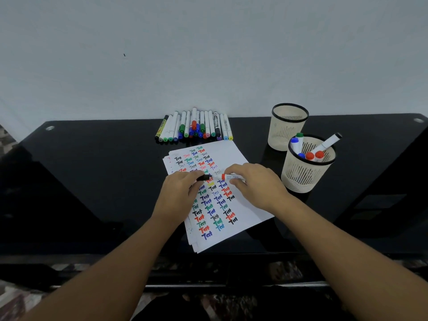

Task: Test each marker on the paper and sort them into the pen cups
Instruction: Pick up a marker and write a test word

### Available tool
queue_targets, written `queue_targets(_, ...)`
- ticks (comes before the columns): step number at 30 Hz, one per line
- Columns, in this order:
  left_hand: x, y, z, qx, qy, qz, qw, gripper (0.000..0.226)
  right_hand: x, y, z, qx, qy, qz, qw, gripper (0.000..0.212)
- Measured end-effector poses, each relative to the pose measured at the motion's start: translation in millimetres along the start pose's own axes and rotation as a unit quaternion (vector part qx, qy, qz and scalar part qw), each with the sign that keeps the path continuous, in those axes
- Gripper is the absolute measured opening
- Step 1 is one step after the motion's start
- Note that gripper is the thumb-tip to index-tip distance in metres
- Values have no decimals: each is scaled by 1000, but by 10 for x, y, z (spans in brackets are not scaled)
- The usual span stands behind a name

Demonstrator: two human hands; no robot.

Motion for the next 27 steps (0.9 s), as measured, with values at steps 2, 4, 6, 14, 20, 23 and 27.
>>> queue_targets(2,-3,-5,3,4,1,-1,1000,30,-7,11,-3,3,-6,-1,1000,31)
queue_targets(4,-5,-9,9,4,0,0,1000,29,-22,22,3,10,-22,5,1000,31)
queue_targets(6,-5,-13,7,9,-3,1,1000,29,-35,24,-6,13,-2,1,1000,31)
queue_targets(14,-24,-18,10,3,-5,14,1000,30,-89,38,-35,30,27,-8,999,28)
queue_targets(20,6,-36,-34,-2,-2,-1,1000,29,-76,61,-45,35,19,-28,999,31)
queue_targets(23,-6,-39,-56,-29,2,13,999,28,-96,60,-35,51,24,-12,998,31)
queue_targets(27,-19,-39,-42,-35,10,6,999,28,-121,80,64,77,24,-25,996,29)
Point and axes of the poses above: each hand's wrist, its own y-axis towards the middle knuckle, its own x-axis out of the back of the hand, z = x × y, the point moved 3 cm from there along y, towards the middle knuckle, and after that the axes turned 9 degrees about z, right-handed, at the moved point
